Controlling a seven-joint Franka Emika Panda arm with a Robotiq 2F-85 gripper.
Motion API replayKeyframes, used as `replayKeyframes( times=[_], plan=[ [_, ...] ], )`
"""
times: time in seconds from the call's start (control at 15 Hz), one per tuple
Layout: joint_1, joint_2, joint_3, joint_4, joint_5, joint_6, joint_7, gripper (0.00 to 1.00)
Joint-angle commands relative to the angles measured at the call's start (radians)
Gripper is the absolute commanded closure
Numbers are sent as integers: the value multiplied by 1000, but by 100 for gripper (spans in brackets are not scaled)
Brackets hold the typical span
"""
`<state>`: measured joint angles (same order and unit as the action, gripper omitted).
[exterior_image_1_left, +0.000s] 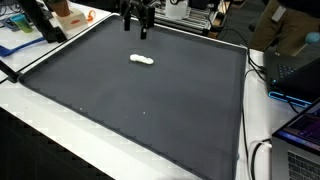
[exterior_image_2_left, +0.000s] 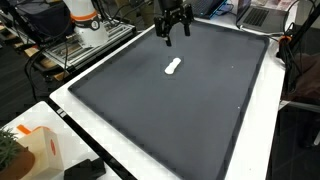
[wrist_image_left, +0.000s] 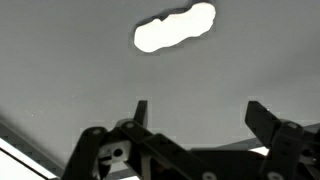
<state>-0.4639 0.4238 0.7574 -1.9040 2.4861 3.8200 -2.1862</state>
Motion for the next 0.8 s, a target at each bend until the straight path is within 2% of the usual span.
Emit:
replayKeyframes(
  times=[0.0,0.07,0.13,0.33,0.47,0.53,0.6,0.73],
  plan=[
    [-70,41,76,27,26,28,-39,0],
    [-68,35,69,29,27,31,-43,0],
    [-28,9,29,12,24,5,-31,0],
    [-49,17,48,18,24,7,-31,0],
    [-31,50,29,64,3,82,-35,0],
    [9,54,-26,92,59,105,-90,0],
    [-35,88,29,112,22,155,-72,0],
    [-66,132,64,169,30,218,-97,0]
  ],
)
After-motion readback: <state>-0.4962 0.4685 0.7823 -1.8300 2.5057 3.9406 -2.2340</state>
